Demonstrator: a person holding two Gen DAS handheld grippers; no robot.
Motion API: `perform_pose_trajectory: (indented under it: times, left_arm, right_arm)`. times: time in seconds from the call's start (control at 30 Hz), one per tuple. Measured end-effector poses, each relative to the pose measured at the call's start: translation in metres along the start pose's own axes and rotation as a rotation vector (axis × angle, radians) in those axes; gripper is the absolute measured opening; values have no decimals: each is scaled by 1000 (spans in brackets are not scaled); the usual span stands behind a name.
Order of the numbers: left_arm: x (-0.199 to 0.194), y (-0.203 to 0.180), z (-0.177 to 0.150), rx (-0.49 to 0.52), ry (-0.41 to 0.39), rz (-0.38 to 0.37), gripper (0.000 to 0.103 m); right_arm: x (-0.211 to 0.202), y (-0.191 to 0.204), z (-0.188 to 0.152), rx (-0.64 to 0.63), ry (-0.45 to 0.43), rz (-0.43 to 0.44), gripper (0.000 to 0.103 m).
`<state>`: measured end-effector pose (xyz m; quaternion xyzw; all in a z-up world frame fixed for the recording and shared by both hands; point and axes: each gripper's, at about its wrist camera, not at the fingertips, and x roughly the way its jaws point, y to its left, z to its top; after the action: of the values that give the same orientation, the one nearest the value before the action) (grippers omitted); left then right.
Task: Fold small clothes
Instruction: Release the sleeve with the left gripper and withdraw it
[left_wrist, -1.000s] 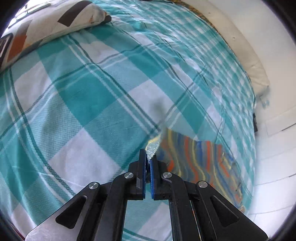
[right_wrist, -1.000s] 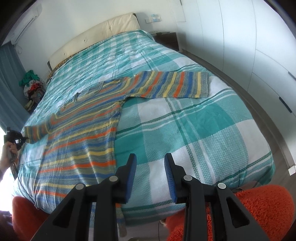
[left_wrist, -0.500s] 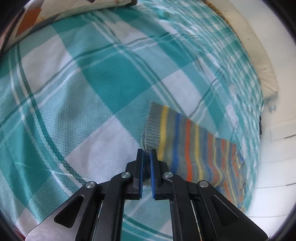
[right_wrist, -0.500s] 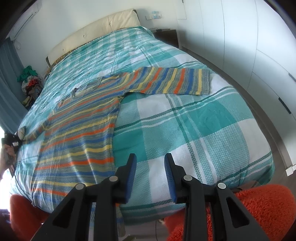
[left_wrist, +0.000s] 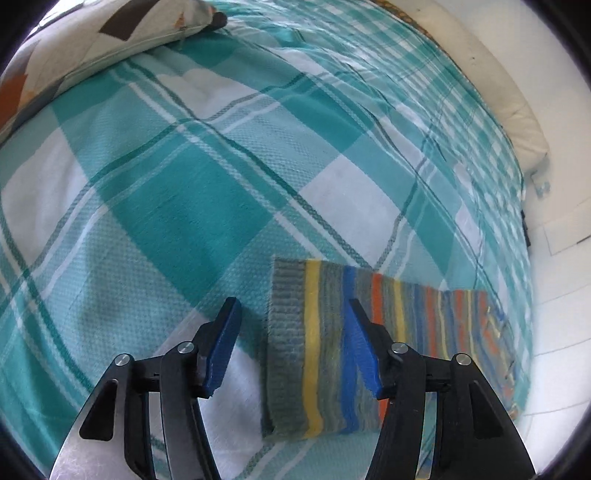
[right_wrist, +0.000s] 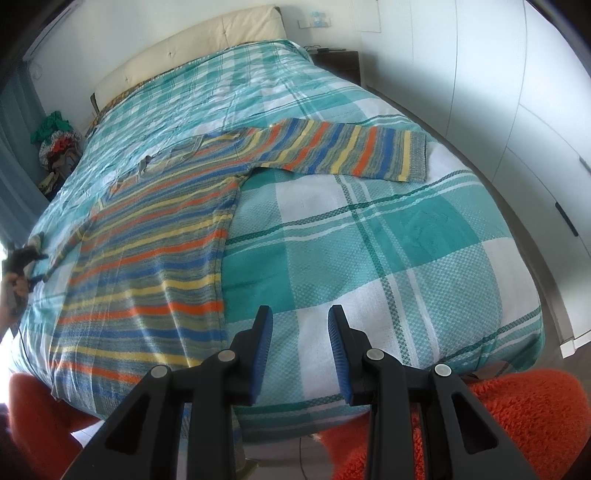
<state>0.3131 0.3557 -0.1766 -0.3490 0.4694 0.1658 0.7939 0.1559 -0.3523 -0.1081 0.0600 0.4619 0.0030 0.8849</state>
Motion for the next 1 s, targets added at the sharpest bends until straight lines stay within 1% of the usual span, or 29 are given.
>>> perform_pose_trajectory:
  times: [0.03, 0.07, 0.1, 0.13, 0.17, 0.27, 0.37, 0.4, 0.43, 0.47, 0.53, 0.57, 0.6, 0.63, 0.67, 0.7, 0.73, 0.8, 0.83, 0.93, 1.0]
  left_arm:
    - [5, -7, 1, 41, 8, 5, 4]
    - [7, -13, 2, 76, 19, 18, 2]
    - [3, -21, 2, 123, -30, 85, 1]
    - [1, -23, 4, 145, -65, 125, 1]
    - [1, -22, 6, 142, -75, 141, 1]
    - [6, -12, 10, 115, -33, 104, 4]
    - [-7, -5, 3, 77, -16, 78, 29]
    - [-15, -2, -1, 70, -21, 65, 51]
    - [-26, 3, -8, 69, -40, 43, 65]
    - [-34, 6, -16, 74, -54, 27, 68]
    - [-37, 11, -27, 70, -35, -1, 68]
    - [-34, 12, -31, 65, -8, -21, 66]
    - [-29, 11, -35, 62, 17, -40, 58]
    - [-24, 8, -40, 71, 34, -53, 47]
    - [-20, 2, -44, 94, 40, -51, 39]
    - [-18, -2, -47, 115, 37, -33, 4]
    - [-14, -5, -49, 125, 42, -9, 5]
    - [-18, -4, -50, 111, 19, 47, 4]
    - [-20, -3, -50, 119, 14, 74, 4]
    - [-20, -1, -52, 172, 24, 119, 4]
    - [-17, 0, -52, 180, 35, 133, 4]
  right_arm:
    - [1, 2, 0, -6, 6, -4, 32]
    - [2, 4, 0, -9, 10, -8, 32]
    - [3, 5, 0, -11, 13, -11, 32]
    - [4, 6, 0, -12, 15, -14, 31]
    - [4, 7, 1, -14, 14, -16, 32]
    - [4, 10, 2, -21, 13, -13, 32]
    - [4, 11, 3, -34, 10, -7, 32]
    - [4, 11, 2, -36, 8, -5, 32]
    - [3, 10, 2, -35, 5, -4, 32]
    - [2, 9, 1, -32, 2, -4, 32]
    - [2, 6, 0, -22, 0, -3, 32]
    - [3, 4, -1, -16, 2, -1, 32]
    - [3, 3, -1, -9, 6, 1, 31]
    - [4, 2, -1, -3, 9, 3, 32]
    - [4, 2, -1, 0, 9, 4, 32]
    - [3, 2, -1, 3, 7, 5, 32]
    - [1, 3, -1, 3, -1, 6, 32]
    - [-3, 5, -1, -1, -14, 5, 32]
    - [-4, 6, -1, -4, -22, 3, 32]
    - [-7, 7, -1, -16, -36, -6, 32]
    - [-6, 7, -2, -15, -35, -6, 32]
